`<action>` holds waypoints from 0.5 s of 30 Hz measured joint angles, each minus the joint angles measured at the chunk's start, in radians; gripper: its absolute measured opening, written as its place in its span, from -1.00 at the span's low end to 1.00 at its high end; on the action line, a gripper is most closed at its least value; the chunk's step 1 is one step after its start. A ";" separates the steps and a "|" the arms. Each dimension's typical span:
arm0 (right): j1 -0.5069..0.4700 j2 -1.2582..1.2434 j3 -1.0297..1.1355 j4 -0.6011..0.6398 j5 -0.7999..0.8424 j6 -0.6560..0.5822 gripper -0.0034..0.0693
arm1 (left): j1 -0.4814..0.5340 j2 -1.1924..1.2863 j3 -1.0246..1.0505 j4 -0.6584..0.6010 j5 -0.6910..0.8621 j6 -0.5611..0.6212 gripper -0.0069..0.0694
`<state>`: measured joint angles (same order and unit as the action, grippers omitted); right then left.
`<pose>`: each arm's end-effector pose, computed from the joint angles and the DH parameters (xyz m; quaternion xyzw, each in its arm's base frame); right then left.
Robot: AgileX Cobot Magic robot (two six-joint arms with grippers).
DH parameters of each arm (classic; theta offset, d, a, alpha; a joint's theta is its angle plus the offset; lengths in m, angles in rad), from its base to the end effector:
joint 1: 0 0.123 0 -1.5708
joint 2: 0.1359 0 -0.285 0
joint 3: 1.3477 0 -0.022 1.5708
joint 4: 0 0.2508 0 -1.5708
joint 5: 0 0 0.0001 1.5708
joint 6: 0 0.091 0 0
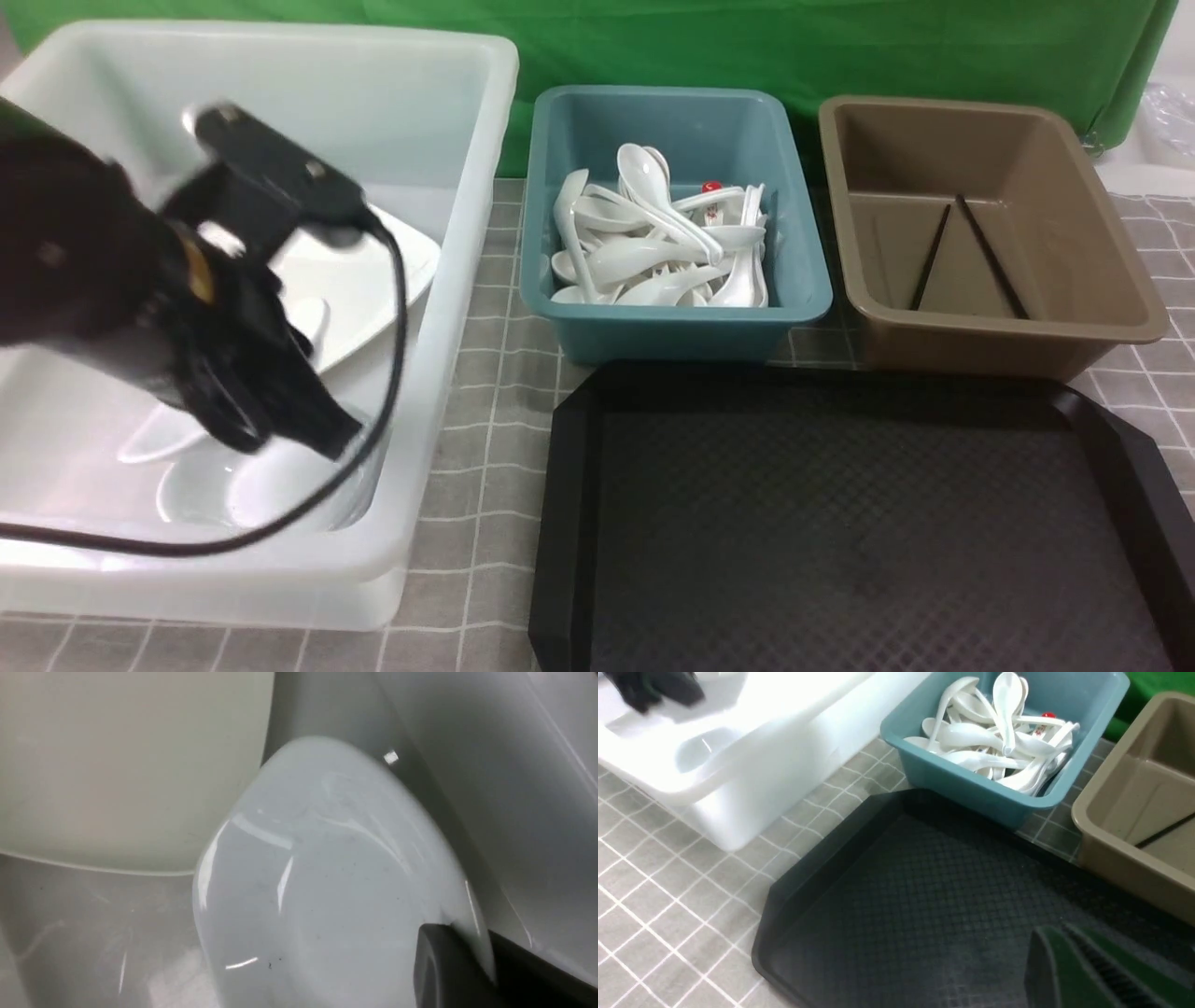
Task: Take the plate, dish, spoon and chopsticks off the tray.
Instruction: Use the left arm to put the small plate into the large storage box on the left
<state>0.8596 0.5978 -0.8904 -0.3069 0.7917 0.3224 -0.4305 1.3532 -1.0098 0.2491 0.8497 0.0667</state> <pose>0.0771 0.0594 0.3935 -0.2487 0.7892 0.1771 0.5328 0.2489 -0.0958 0.2854 0.2941 0.9215 0.0665 0.2446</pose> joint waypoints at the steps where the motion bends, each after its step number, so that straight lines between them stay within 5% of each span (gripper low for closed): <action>1: 0.000 0.000 0.000 0.003 0.000 0.000 -0.85 | 0.000 0.015 0.002 0.003 -0.005 0.004 -0.74; 9: 0.000 0.000 0.002 0.046 0.015 -0.012 -0.85 | 0.001 0.134 0.008 0.029 -0.051 0.009 -0.65; 15: 0.000 0.000 0.006 0.070 0.021 -0.029 -0.85 | 0.002 0.160 0.005 0.029 -0.049 0.011 -0.10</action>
<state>0.8596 0.5978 -0.8840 -0.2366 0.8131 0.2935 -0.4286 1.5130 -1.0047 0.2783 0.8005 0.0773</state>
